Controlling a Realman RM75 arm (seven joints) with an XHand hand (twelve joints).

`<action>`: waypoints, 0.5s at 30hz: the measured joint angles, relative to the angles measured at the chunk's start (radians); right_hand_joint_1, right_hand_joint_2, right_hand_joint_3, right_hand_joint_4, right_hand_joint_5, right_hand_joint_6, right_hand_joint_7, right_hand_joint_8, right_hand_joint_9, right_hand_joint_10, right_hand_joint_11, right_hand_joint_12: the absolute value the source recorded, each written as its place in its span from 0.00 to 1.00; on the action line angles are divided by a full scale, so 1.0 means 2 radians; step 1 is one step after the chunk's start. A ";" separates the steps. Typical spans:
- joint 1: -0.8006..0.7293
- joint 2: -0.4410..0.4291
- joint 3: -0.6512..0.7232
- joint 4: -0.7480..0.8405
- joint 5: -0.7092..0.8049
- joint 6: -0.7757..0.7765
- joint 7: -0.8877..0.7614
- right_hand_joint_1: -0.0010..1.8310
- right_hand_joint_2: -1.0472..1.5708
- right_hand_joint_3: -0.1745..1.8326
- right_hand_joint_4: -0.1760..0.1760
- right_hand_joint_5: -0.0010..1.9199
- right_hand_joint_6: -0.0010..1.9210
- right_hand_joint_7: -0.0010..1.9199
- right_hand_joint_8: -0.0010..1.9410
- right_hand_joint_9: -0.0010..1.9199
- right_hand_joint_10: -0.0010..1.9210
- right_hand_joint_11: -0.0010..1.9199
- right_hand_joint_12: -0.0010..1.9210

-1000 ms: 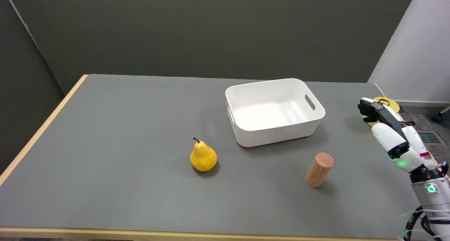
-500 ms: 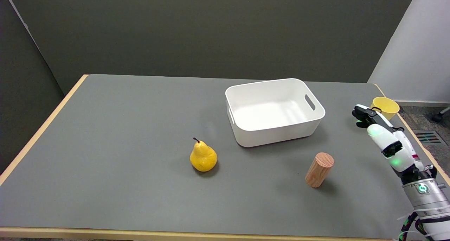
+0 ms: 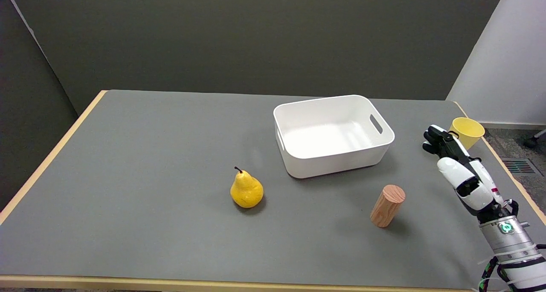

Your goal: Pick up the wooden cylinder.

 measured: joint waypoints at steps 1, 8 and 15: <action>0.003 -0.002 -0.001 -0.005 -0.004 0.001 0.008 0.15 0.61 0.56 0.00 0.01 0.25 0.00 0.21 0.00 0.17 0.00 0.38; 0.017 -0.009 -0.004 -0.026 -0.023 0.003 0.040 0.04 0.67 0.41 0.00 0.03 0.21 0.00 0.20 0.00 0.17 0.00 0.39; 0.024 -0.014 -0.009 -0.041 -0.041 0.002 0.058 0.04 0.65 0.50 0.00 0.03 0.22 0.00 0.17 0.00 0.14 0.00 0.36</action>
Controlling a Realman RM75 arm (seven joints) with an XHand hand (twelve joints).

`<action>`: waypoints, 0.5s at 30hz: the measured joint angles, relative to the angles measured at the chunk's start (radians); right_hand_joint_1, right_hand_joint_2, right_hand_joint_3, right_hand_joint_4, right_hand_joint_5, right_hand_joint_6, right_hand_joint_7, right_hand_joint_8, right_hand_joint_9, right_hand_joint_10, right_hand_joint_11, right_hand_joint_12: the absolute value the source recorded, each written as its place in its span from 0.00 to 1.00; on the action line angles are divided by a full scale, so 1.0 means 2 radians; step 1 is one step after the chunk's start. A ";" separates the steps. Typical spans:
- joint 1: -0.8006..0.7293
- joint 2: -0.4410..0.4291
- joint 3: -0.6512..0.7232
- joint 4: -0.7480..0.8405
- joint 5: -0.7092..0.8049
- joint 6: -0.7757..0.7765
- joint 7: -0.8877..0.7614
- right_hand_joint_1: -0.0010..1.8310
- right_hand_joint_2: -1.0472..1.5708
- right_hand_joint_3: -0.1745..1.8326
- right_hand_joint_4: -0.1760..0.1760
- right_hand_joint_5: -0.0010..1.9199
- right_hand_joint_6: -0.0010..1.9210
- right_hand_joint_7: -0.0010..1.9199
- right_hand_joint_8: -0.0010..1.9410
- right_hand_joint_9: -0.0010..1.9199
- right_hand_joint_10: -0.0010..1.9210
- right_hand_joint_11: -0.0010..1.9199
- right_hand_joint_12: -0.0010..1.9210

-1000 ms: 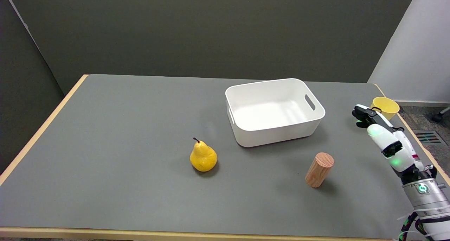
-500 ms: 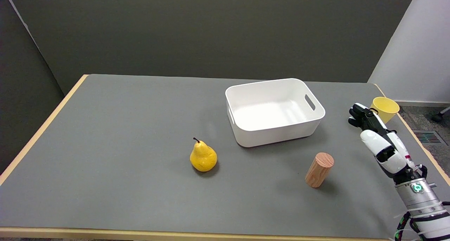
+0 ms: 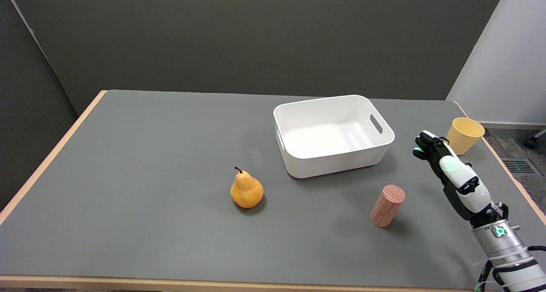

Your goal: Pick up the wooden cylinder.

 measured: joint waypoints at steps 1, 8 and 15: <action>0.001 -0.001 -0.001 -0.003 -0.003 -0.001 0.002 0.04 0.65 0.50 0.00 0.03 0.22 0.00 0.17 0.00 0.14 0.00 0.36; 0.009 -0.011 -0.008 -0.023 -0.019 -0.006 0.015 0.04 0.67 0.41 0.00 0.03 0.21 0.00 0.17 0.00 0.14 0.00 0.36; 0.017 -0.019 -0.014 -0.043 -0.038 -0.007 0.035 0.11 0.65 0.53 0.00 0.02 0.21 0.01 0.10 0.00 0.08 0.00 0.29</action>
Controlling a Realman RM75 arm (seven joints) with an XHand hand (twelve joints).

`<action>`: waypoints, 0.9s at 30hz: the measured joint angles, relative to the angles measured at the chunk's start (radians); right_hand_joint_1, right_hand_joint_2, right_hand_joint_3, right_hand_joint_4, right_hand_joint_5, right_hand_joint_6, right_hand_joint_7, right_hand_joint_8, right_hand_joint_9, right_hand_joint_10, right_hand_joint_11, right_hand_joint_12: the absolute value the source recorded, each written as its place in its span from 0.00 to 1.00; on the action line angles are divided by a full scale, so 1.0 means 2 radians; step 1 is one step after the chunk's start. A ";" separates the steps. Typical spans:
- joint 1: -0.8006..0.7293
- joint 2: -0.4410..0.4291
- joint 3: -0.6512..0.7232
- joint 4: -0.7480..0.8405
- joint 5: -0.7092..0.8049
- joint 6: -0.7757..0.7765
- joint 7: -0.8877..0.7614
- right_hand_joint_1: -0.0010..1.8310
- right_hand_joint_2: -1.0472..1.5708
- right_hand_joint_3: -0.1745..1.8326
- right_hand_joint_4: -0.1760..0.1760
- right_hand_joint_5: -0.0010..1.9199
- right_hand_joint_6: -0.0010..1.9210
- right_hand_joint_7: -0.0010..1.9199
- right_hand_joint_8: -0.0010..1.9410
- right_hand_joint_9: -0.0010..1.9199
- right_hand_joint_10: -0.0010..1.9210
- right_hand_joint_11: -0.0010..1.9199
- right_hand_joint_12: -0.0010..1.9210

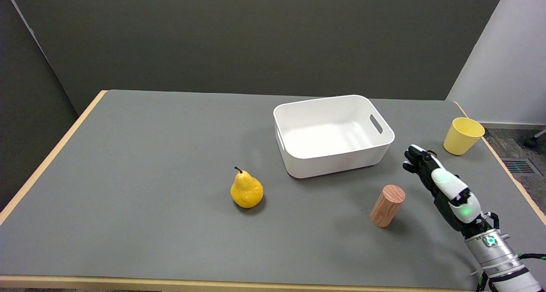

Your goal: Pick up the wooden cylinder.

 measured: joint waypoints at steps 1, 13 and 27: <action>0.001 -0.001 -0.001 -0.002 -0.002 0.000 0.002 0.14 0.64 0.58 0.00 0.02 0.21 0.01 0.08 0.00 0.06 0.00 0.26; 0.008 -0.008 -0.007 -0.015 -0.038 -0.006 0.019 0.09 0.65 0.53 0.00 0.02 0.17 0.01 0.07 0.00 0.04 0.00 0.25; 0.019 -0.019 -0.018 -0.020 -0.068 -0.020 0.025 0.04 0.65 0.48 0.00 0.02 0.18 0.00 0.10 0.00 0.06 0.00 0.26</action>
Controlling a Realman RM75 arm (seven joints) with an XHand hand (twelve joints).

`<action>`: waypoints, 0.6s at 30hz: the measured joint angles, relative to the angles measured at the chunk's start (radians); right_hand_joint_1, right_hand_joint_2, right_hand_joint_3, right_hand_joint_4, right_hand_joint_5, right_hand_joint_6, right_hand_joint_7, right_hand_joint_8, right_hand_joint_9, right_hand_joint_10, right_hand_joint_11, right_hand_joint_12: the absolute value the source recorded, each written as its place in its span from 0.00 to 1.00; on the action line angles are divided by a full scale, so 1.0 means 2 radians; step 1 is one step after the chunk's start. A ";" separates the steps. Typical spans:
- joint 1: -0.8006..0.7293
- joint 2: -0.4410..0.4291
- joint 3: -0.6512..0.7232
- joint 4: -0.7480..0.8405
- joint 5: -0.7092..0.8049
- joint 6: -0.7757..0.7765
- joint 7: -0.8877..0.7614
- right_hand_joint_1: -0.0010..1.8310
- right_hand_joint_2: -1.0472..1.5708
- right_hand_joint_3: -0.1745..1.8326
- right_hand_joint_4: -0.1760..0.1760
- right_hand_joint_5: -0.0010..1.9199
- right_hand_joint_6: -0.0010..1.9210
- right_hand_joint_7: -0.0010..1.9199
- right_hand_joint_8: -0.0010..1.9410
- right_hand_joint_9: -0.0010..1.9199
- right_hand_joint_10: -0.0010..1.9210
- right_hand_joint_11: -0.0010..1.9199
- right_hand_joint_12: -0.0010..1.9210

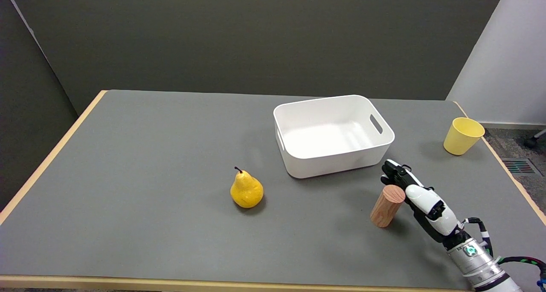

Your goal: Pick up the wooden cylinder.

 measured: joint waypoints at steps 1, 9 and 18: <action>0.001 -0.001 -0.001 0.000 -0.001 -0.001 0.000 0.04 0.65 0.48 0.00 0.02 0.18 0.00 0.10 0.00 0.06 0.00 0.26; 0.007 -0.003 -0.004 0.000 -0.008 -0.007 0.001 0.05 0.65 0.49 0.00 0.02 0.19 0.00 0.11 0.00 0.07 0.00 0.27; 0.016 -0.005 -0.008 -0.002 -0.012 -0.013 0.001 0.16 0.64 0.58 0.00 0.02 0.18 0.01 0.07 0.01 0.05 0.00 0.24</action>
